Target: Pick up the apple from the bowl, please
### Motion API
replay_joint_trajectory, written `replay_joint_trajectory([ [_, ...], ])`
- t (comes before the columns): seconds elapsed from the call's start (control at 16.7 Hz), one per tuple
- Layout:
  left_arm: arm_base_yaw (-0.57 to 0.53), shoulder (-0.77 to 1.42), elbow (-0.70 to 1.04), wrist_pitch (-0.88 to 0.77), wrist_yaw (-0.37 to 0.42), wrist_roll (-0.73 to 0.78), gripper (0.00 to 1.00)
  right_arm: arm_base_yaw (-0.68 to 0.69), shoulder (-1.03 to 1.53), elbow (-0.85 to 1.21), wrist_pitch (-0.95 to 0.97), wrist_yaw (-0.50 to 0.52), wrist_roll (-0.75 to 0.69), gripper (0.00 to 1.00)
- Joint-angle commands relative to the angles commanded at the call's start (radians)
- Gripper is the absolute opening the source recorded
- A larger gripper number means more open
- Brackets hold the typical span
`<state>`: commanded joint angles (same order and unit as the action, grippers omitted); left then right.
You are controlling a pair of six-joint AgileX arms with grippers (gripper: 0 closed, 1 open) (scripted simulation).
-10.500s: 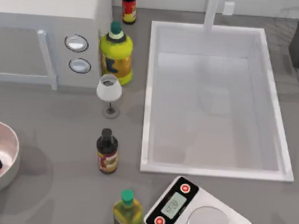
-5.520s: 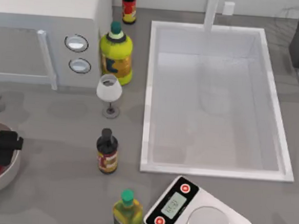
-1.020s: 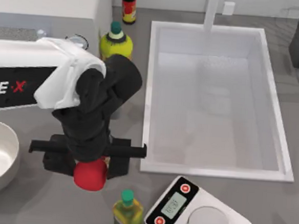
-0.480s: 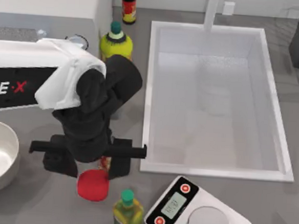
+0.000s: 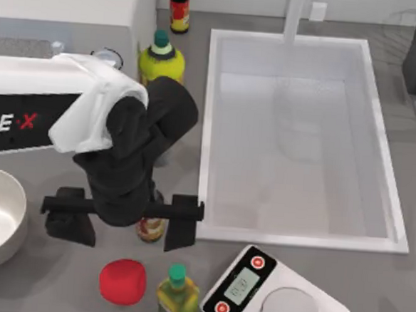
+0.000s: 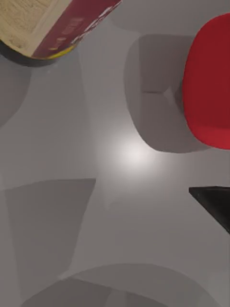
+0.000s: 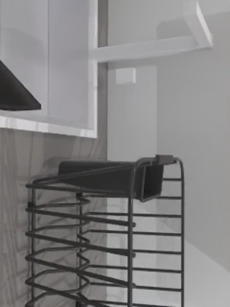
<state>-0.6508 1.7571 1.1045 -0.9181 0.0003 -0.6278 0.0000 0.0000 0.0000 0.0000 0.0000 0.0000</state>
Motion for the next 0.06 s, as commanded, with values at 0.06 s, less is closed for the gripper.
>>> replay_joint_trajectory([
  [0.06, 0.0, 0.0, 0.0, 0.0, 0.0, 0.0, 1.0, 0.0, 0.0, 0.0, 0.0, 0.0, 0.0, 1.0],
])
